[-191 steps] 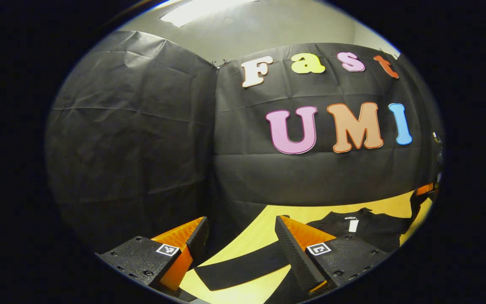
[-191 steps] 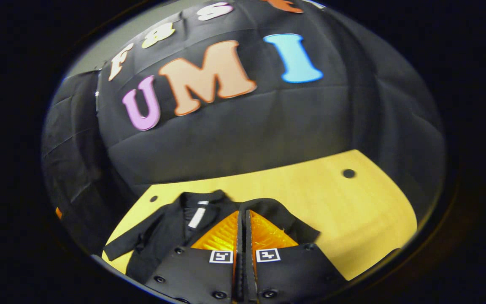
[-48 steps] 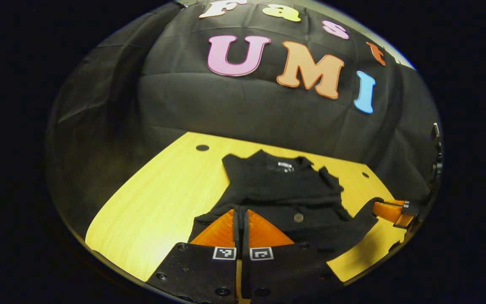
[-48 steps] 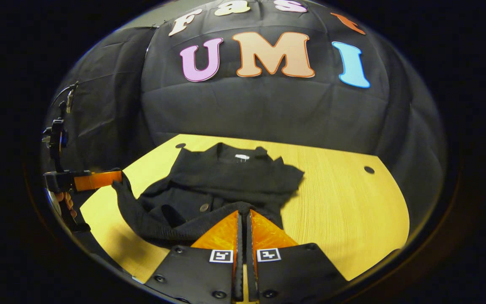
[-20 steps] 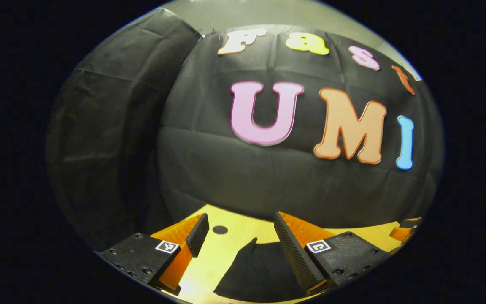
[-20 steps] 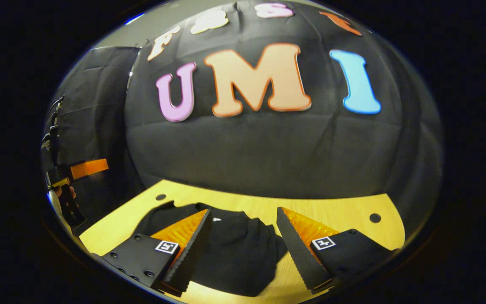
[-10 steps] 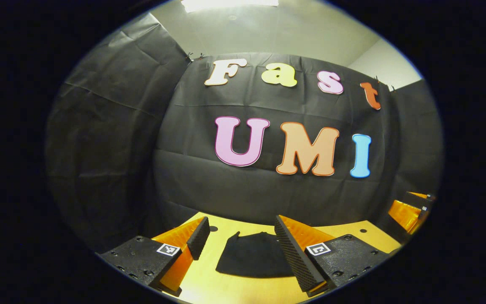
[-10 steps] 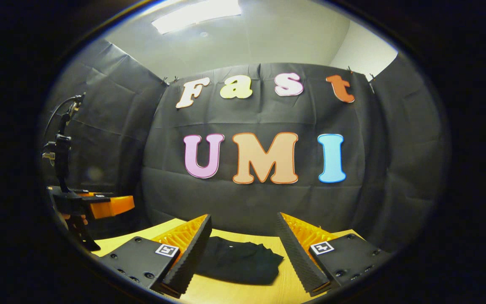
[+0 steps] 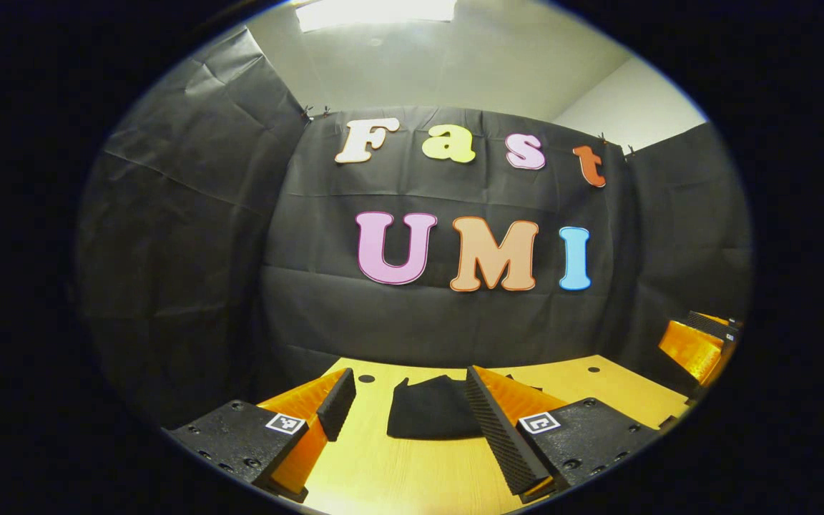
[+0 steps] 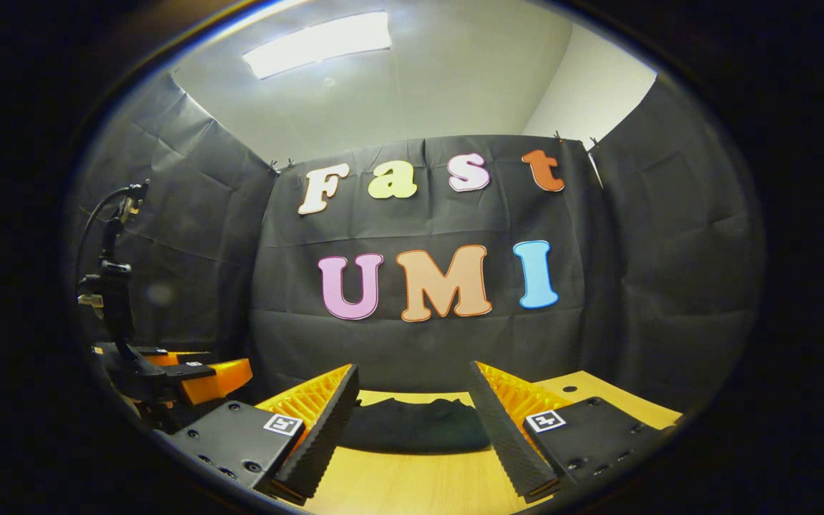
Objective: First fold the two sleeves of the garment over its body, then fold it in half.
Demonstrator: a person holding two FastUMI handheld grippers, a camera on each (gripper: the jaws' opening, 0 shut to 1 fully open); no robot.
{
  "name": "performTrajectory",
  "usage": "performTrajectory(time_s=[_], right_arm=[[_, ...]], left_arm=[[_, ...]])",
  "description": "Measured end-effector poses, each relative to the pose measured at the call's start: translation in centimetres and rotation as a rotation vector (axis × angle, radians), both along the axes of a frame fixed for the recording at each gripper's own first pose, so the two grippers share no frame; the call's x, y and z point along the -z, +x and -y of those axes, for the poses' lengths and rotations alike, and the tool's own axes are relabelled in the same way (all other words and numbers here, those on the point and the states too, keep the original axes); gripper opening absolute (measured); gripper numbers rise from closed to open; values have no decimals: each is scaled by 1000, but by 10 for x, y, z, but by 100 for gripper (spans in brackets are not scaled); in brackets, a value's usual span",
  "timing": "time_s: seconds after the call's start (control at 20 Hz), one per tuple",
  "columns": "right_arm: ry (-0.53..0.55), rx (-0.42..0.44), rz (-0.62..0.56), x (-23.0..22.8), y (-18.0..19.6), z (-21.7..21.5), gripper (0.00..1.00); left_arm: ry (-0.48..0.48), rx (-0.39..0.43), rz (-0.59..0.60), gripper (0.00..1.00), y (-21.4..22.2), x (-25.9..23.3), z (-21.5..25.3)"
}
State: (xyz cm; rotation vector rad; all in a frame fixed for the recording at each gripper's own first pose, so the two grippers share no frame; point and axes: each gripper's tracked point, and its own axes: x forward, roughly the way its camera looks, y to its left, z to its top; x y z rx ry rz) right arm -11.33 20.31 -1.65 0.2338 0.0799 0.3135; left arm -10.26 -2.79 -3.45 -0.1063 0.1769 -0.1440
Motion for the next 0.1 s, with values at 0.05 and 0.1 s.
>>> performTrajectory(time_s=[0.05,0.1], right_arm=[[9,-2,3,-3,-5,-1,94],[18,-4,7,-5,-7,-1,99]], left_arm=[[3,1,-8,92,-3,1,-2],[7,0,-12,92,-8,0,-5]])
